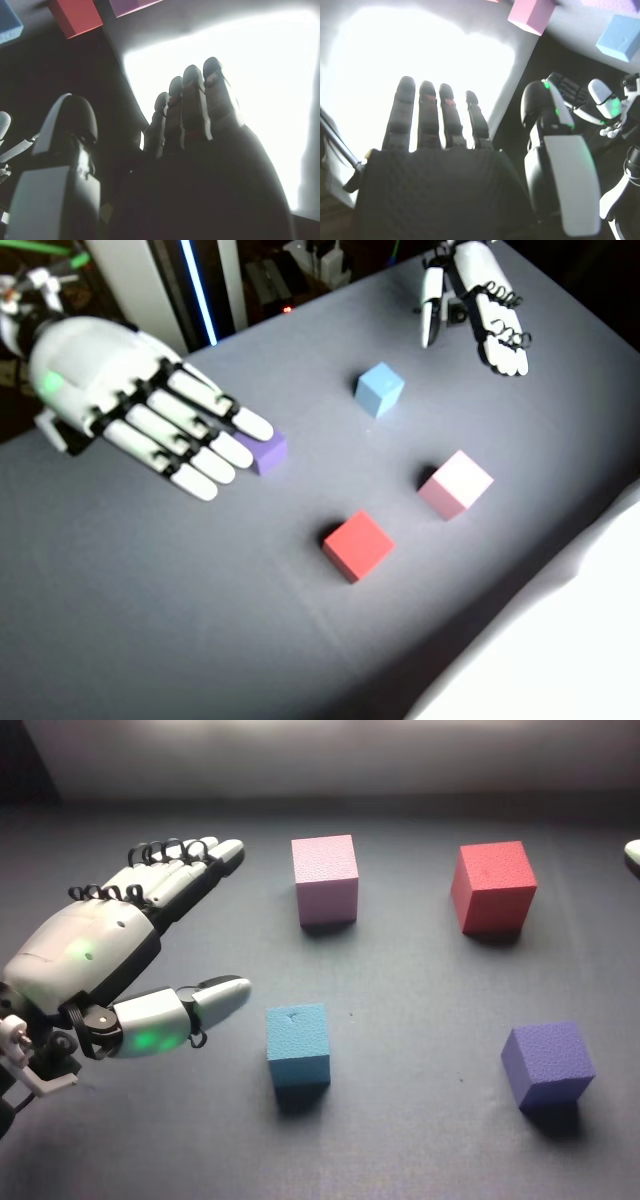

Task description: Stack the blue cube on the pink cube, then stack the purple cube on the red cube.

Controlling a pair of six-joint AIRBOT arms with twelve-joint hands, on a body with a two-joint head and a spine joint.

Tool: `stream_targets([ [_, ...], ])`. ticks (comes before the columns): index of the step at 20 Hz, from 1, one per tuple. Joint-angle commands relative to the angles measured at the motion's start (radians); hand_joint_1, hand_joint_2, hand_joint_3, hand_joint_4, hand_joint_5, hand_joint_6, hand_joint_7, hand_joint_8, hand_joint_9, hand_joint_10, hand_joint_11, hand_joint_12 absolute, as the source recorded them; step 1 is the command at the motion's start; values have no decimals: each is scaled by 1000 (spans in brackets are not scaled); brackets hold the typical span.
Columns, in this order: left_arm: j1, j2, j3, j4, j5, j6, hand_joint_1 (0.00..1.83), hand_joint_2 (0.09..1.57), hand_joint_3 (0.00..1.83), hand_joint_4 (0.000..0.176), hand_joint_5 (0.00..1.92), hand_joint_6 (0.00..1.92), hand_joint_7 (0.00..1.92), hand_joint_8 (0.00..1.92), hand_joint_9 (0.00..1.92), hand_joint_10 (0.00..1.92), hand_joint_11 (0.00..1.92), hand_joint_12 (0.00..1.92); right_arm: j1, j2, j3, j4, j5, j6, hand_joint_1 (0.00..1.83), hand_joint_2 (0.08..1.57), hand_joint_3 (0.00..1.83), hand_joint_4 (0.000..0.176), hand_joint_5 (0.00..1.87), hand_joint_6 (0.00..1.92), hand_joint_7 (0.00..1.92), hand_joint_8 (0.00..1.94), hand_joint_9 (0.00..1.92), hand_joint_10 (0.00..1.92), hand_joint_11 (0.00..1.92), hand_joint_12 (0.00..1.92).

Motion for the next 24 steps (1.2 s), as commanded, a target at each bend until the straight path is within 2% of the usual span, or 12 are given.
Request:
stream_targets([
  [1, -10, 11, -1, 13, -127, -6, 373, 1198, 22, 48, 0, 0, 0, 0, 0, 0, 17, 9, -1, 7, 2, -33, 123, 3, 690, 1327, 30, 0, 0, 0, 0, 0, 0, 0, 0, 0],
  [2, -10, 13, -3, 19, -134, -7, 385, 1198, 17, 52, 0, 0, 0, 0, 0, 0, 12, 8, -1, 9, 2, -40, 123, 5, 699, 1327, 23, 0, 0, 0, 0, 0, 0, 0, 0, 0],
  [4, -10, 17, -7, 33, -135, -8, 405, 1195, 11, 36, 12, 4, 0, 0, 0, 0, 1, 1, -1, 12, 3, -52, 122, 10, 715, 1315, 9, 0, 0, 0, 0, 0, 0, 0, 0, 0],
  [5, -10, 17, -7, 39, -130, -14, 406, 1197, 11, 42, 6, 1, 0, 0, 0, 0, 0, 0, -1, 14, 3, -56, 120, 13, 711, 1311, 7, 0, 0, 0, 0, 0, 0, 0, 0, 0],
  [6, -10, 16, -7, 49, -124, -18, 401, 1191, 8, 65, 0, 0, 0, 0, 0, 0, 0, 0, -3, 15, 3, -57, 117, 13, 699, 1311, 6, 0, 0, 0, 0, 0, 0, 0, 0, 0],
  [7, -14, 22, -6, 76, -96, -25, 414, 1174, 0, 64, 0, 0, 0, 0, 0, 0, 0, 0, -5, 17, 3, -57, 114, 13, 708, 1309, 4, 0, 0, 0, 0, 0, 0, 0, 0, 0],
  [11, -19, 38, -31, 124, -59, -37, 465, 1105, 0, 21, 3, 1, 2, 1, 0, 0, 0, 0, -17, 25, -1, -57, 109, 15, 682, 1324, 8, 0, 0, 0, 0, 0, 0, 0, 0, 0],
  [13, -6, 38, -47, 124, -72, -41, 422, 1080, 0, 45, 1, 0, 32, 10, 3, 1, 0, 0, -18, 26, -2, -57, 107, 17, 666, 1328, 7, 0, 0, 0, 0, 0, 0, 0, 0, 0],
  [16, 12, 23, -55, 123, -73, -61, 387, 1079, 0, 53, 3, 1, 54, 13, 26, 9, 0, 0, -21, 26, -2, -54, 99, 19, 677, 1314, 0, 0, 0, 0, 0, 0, 0, 0, 0, 0],
  [18, 16, 16, -54, 123, -53, -63, 376, 1093, 0, 76, 0, 0, 36, 3, 2, 0, 0, 0, -21, 26, -2, -52, 94, 20, 672, 1310, 0, 0, 0, 0, 0, 0, 0, 0, 0, 0],
  [22, 10, 2, -23, 159, 14, -86, 435, 1089, 0, 60, 12, 5, 78, 14, 27, 11, 0, 0, -24, 26, -1, -46, 88, 23, 678, 1309, 0, 0, 0, 0, 0, 0, 0, 0, 0, 0],
  [24, -3, 13, -14, 208, 54, -100, 423, 1091, 0, 70, 0, 0, 64, 6, 15, 5, 0, 0, -27, 26, 1, -46, 84, 30, 665, 1312, 0, 0, 0, 0, 0, 0, 0, 0, 0, 0],
])
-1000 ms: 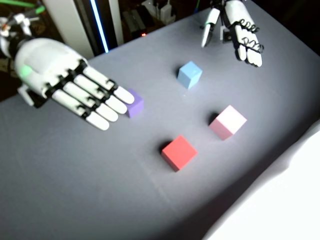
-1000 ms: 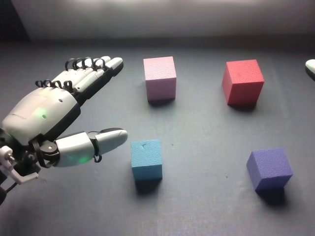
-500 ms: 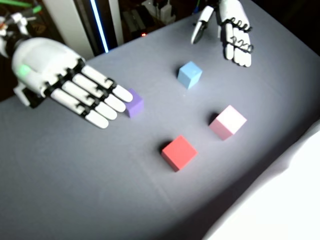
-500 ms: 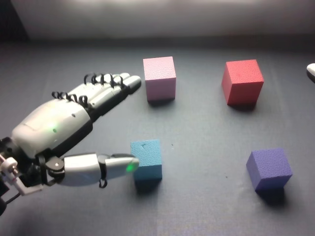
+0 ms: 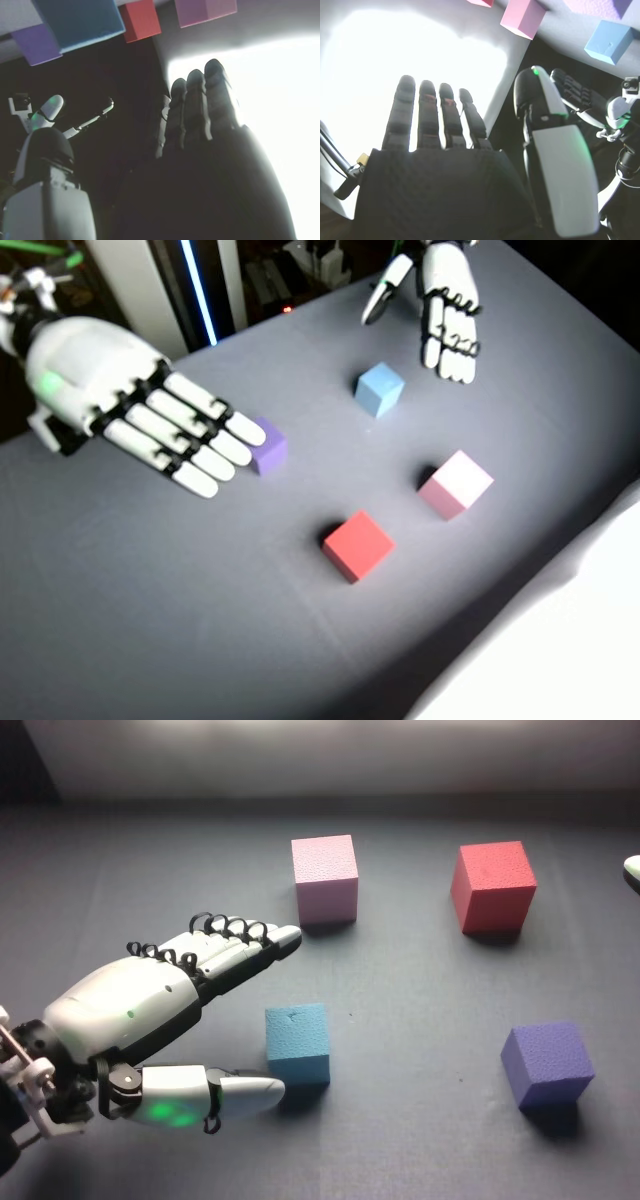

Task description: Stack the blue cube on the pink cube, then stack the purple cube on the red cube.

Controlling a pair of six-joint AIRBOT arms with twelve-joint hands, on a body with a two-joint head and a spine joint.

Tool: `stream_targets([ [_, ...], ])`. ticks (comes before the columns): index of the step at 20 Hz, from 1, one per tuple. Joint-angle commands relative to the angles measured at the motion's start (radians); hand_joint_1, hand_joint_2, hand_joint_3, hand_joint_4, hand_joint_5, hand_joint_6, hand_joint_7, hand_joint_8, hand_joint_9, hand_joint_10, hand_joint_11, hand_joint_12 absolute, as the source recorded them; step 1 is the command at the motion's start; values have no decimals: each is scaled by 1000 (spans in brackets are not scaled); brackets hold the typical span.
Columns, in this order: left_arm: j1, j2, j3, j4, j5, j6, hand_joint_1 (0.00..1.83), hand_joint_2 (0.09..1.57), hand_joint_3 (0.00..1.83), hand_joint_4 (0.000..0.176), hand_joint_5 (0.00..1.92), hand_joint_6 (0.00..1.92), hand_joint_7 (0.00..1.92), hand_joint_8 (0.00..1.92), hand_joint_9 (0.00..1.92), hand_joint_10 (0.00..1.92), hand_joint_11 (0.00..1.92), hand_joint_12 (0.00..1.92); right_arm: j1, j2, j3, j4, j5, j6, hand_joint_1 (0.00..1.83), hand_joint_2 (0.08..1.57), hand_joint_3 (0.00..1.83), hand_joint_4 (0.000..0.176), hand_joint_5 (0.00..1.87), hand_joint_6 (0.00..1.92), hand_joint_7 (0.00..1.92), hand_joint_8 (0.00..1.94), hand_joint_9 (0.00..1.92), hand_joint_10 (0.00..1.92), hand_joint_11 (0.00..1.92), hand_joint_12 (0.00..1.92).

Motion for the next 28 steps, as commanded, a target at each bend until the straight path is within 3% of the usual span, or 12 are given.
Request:
stream_targets([
  [1, -22, 17, 2, 31, -89, -7, 415, 1090, 0, 55, 0, 0, 67, 7, 17, 5, 0, 0, -3, 7, 2, -22, 111, 5, 663, 1311, 0, 0, 0, 0, 0, 0, 0, 0, 0, 0],
  [8, -112, 4, 45, 171, 83, -34, 426, 1064, 0, 54, 0, 0, 6, 1, 0, 0, 0, 0, -15, 11, 3, -26, 101, 17, 677, 1300, 0, 0, 0, 0, 0, 0, 0, 0, 0, 0],
  [10, -129, -19, 63, 181, 117, -38, 517, 1043, 0, 39, 0, 0, 28, 9, 20, 9, 0, 0, -15, 11, 3, -27, 101, 18, 680, 1302, 0, 0, 0, 0, 0, 0, 0, 0, 0, 0],
  [12, -137, -45, 83, 181, 144, -41, 561, 1040, 0, 41, 1, 0, 67, 21, 43, 18, 0, 0, -16, 11, 4, -27, 101, 20, 691, 1300, 0, 0, 0, 0, 0, 0, 0, 0, 2, 2],
  [16, -142, -90, 120, 177, 197, -49, 608, 1024, 0, 2, 68, 14, 186, 27, 121, 43, 0, 0, -17, 11, 4, -27, 101, 22, 669, 1314, 4, 0, 0, 0, 0, 0, 0, 0, 10, 5],
  [17, -143, -96, 123, 178, 207, -49, 619, 1029, 0, 7, 70, 13, 229, 40, 157, 57, 0, 0, -17, 11, 4, -27, 101, 23, 663, 1316, 4, 0, 0, 0, 0, 0, 0, 0, 2, 2],
  [19, -146, -108, 131, 179, 220, -50, 655, 1065, 0, 0, 196, 27, 443, 22, 344, 74, 0, 999, -17, 11, 5, -26, 101, 24, 666, 1317, 4, 0, 0, 0, 0, 0, 0, 0, 3, 5],
  [21, -152, -120, 143, 182, 231, -58, 804, 1118, 0, 0, 420, 53, 633, 33, 520, 234, 0, 1478, -17, 11, 5, -26, 101, 26, 661, 1320, 4, 0, 0, 0, 0, 0, 0, 0, 7, 8],
  [22, -155, -124, 147, 185, 232, -61, 1201, 1180, 5, 0, 688, 162, 765, 1052, 727, 1081, 474, 1767, -17, 11, 5, -26, 101, 26, 659, 1317, 2, 0, 0, 0, 0, 0, 0, 0, 1, 6],
  [23, -158, -125, 148, 185, 222, -63, 1206, 1231, 1, 0, 704, 915, 802, 1452, 907, 1510, 838, 1856, -18, 11, 5, -26, 101, 27, 669, 1317, 2, 0, 0, 0, 0, 0, 0, 0, 0, 0],
  [25, -165, -119, 145, 185, 185, -74, 1096, 1272, 6, 0, 683, 1365, 815, 1853, 1063, 1871, 1192, 1918, -20, 11, 5, -25, 101, 29, 675, 1314, 0, 0, 0, 0, 0, 0, 0, 0, 0, 0],
  [28, -176, -86, 128, 185, 126, -74, 1067, 1277, 1, 0, 691, 1433, 913, 1920, 1175, 1921, 1328, 1921, -21, 11, 5, -24, 101, 30, 685, 1314, 0, 0, 0, 0, 0, 0, 0, 0, 3, 1],
])
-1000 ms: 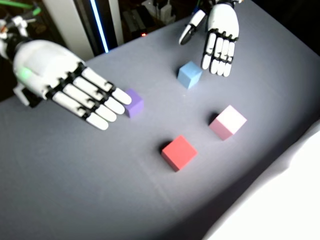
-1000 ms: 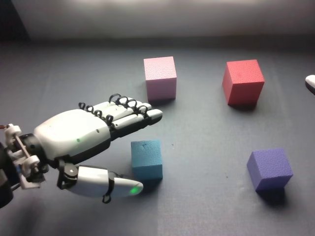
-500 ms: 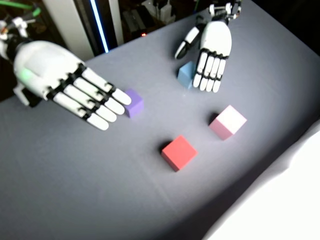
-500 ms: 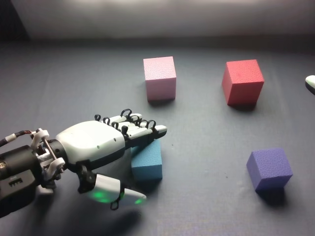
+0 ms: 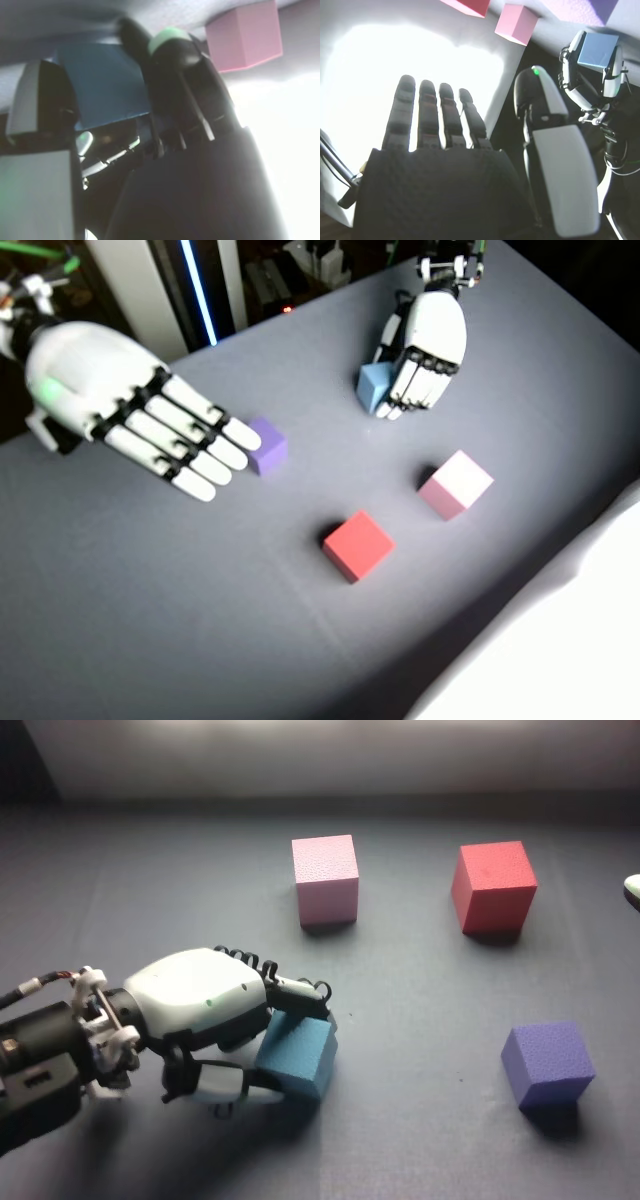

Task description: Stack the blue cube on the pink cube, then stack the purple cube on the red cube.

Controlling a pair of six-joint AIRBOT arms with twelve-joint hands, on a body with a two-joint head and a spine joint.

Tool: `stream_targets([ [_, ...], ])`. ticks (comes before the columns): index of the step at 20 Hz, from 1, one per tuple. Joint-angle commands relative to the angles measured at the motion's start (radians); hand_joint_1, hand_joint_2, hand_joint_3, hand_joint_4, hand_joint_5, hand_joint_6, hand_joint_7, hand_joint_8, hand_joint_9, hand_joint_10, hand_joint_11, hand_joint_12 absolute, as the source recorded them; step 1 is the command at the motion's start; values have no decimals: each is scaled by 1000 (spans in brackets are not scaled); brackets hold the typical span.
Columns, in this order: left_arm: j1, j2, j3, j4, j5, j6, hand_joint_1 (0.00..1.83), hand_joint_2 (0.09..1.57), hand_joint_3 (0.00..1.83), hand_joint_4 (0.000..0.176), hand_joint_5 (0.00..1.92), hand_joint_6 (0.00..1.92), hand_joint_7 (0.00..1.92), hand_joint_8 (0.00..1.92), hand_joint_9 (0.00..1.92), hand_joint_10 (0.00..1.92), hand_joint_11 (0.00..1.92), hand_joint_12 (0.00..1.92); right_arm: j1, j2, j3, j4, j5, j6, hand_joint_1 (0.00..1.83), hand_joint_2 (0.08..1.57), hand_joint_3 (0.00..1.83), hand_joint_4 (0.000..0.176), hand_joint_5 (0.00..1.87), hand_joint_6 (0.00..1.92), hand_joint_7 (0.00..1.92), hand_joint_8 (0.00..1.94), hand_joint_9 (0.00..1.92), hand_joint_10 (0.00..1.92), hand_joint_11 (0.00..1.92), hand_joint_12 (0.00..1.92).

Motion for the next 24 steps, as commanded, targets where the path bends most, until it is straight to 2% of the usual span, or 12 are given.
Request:
stream_targets([
  [1, -17, 18, -1, -21, -148, -3, 1063, 1278, 1, 0, 689, 1440, 942, 1921, 1193, 1921, 1331, 1921, 4, 5, 5, -17, 124, 4, 683, 1313, 0, 0, 0, 0, 0, 0, 0, 0, 14, 7],
  [4, -49, 58, -11, -21, -178, 17, 1036, 1270, 0, 0, 706, 1422, 917, 1772, 1084, 1921, 1161, 1921, 4, 5, 5, -17, 125, 4, 693, 1319, 2, 0, 0, 0, 0, 0, 0, 0, 0, 0],
  [7, -111, 73, 0, -21, -165, 53, 1194, 1261, 0, 0, 650, 1237, 813, 1546, 908, 1612, 887, 1874, 4, 5, 5, -17, 125, 4, 720, 1315, 0, 0, 0, 0, 0, 0, 0, 0, 0, 0],
  [10, -190, 49, 56, -51, -107, 85, 1188, 1274, 2, 0, 664, 1174, 745, 1656, 744, 1775, 782, 1921, 3, 5, 7, -17, 125, 5, 676, 1328, 5, 0, 0, 0, 0, 0, 0, 0, 2, 1],
  [12, -245, 23, 102, -59, -65, 85, 1188, 1266, 1, 0, 681, 1386, 709, 1507, 838, 1915, 922, 1921, 0, 5, 9, -16, 125, 6, 618, 1334, 6, 0, 0, 0, 0, 0, 0, 0, 0, 0],
  [13, -287, 1, 138, -59, -18, 88, 1180, 1294, 4, 0, 672, 1212, 661, 1741, 781, 1920, 855, 1921, -3, 4, 11, -15, 125, 9, 608, 1336, 6, 0, 0, 0, 0, 0, 0, 0, 0, 0],
  [15, -335, -31, 185, -59, 41, 88, 1102, 1238, 0, 0, 755, 1314, 942, 1914, 1131, 1921, 1251, 1921, -7, 3, 12, -15, 124, 14, 647, 1334, 3, 0, 0, 0, 0, 0, 0, 0, 34, 19],
  [17, -367, -54, 220, -77, 79, 96, 1161, 1263, 2, 0, 678, 1334, 768, 1540, 803, 1696, 826, 1921, -8, -1, 15, -15, 124, 18, 684, 1331, 0, 0, 0, 0, 0, 0, 0, 0, 22, 30],
  [18, -388, -72, 250, -99, 107, 108, 1195, 1255, 0, 0, 686, 1221, 794, 1569, 804, 1749, 838, 1921, -9, -4, 18, -14, 123, 23, 726, 1335, 0, 0, 0, 0, 0, 0, 0, 0, 0, 369],
  [21, -410, -96, 286, -124, 142, 125, 1109, 1218, 0, 0, 791, 1273, 922, 1912, 1104, 1920, 1250, 1921, -9, -5, 19, -15, 121, 24, 721, 1333, 0, 0, 0, 0, 0, 0, 0, 0, 0, 393],
  [22, -416, -103, 294, -125, 153, 125, 1179, 1240, 7, 0, 767, 1164, 773, 1702, 771, 1880, 915, 1921, -9, -6, 20, -15, 120, 24, 711, 1335, 0, 0, 0, 0, 0, 0, 0, 0, 0, 440],
  [24, -425, -125, 318, -133, 178, 127, 1159, 1255, 5, 0, 763, 1210, 698, 1617, 598, 1785, 680, 1921, -9, -6, 21, -15, 119, 26, 669, 1332, 1, 0, 0, 0, 0, 0, 0, 0, 0, 350],
])
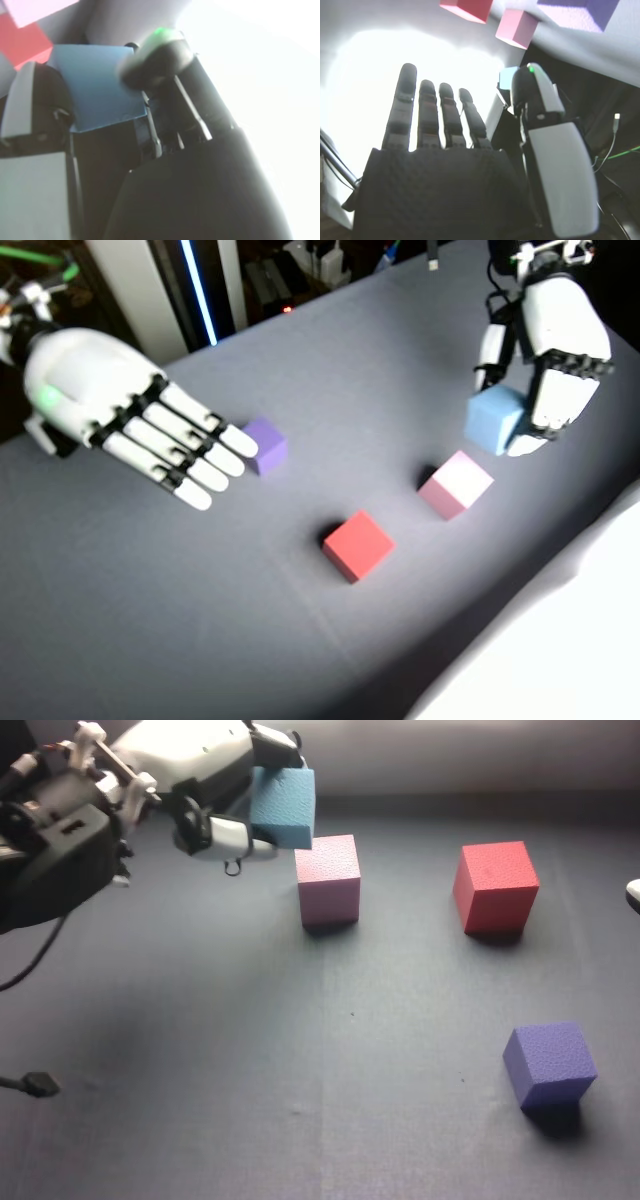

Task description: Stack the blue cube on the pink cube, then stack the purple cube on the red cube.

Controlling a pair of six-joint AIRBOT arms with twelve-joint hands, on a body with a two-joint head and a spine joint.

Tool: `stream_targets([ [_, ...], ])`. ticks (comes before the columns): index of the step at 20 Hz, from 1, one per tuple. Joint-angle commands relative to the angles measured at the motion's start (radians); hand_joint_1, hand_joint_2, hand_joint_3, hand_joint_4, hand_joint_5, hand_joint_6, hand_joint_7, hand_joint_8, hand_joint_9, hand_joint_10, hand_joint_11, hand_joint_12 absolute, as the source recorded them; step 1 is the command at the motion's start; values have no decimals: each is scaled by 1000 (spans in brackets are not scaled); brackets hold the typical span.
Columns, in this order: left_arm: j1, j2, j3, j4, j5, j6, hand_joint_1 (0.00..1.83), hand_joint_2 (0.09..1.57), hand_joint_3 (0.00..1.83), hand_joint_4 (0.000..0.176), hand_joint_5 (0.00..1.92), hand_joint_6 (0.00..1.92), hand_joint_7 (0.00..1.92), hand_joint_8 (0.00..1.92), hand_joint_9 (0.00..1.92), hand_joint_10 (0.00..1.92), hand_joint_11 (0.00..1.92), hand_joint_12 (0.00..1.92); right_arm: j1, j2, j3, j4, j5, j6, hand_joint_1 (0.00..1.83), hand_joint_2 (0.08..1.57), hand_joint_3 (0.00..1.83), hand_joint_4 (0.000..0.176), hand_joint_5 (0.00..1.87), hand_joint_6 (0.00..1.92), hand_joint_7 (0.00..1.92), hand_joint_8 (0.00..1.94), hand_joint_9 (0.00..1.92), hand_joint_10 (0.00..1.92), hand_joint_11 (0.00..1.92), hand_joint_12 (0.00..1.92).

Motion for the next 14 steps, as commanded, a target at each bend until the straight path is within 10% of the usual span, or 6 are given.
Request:
stream_targets([
  [1, -19, -7, 11, -10, -92, 1, 1142, 1266, 4, 0, 755, 1259, 664, 1615, 526, 1769, 588, 1921, 2, 1, 7, -17, 120, 3, 666, 1334, 0, 0, 0, 0, 0, 0, 0, 0, 0, 270],
  [14, -15, -95, 90, -37, -25, 0, 1192, 1257, 1, 0, 711, 1189, 753, 1606, 686, 1665, 732, 1921, 1, -4, 13, -19, 116, 9, 713, 1326, 0, 0, 0, 0, 0, 0, 0, 0, 0, 195],
])
